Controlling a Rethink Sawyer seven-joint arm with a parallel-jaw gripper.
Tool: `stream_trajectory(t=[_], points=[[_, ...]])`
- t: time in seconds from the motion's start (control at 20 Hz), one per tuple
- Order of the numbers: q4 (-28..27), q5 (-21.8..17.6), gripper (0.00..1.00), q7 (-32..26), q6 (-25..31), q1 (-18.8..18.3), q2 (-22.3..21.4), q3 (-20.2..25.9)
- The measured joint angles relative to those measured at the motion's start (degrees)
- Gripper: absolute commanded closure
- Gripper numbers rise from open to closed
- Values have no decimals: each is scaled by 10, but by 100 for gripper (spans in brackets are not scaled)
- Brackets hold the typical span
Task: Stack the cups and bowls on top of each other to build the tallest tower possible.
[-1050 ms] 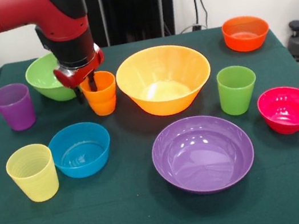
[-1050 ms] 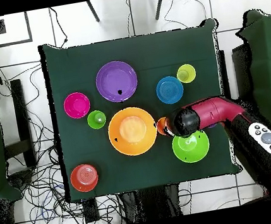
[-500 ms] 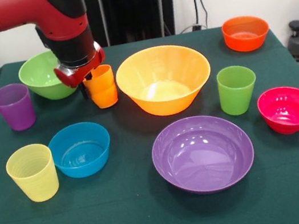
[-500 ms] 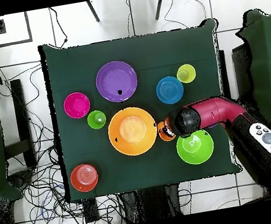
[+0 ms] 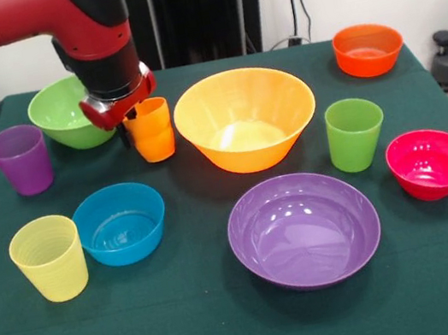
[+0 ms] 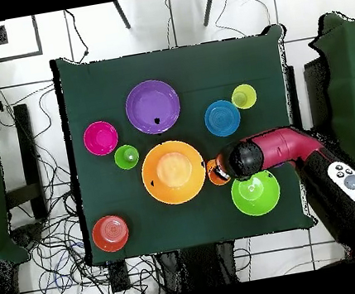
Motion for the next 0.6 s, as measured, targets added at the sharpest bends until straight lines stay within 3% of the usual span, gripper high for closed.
stream_trajectory(t=[0.6], points=[[17, 26, 100, 0, 0, -1, -33, -3]])
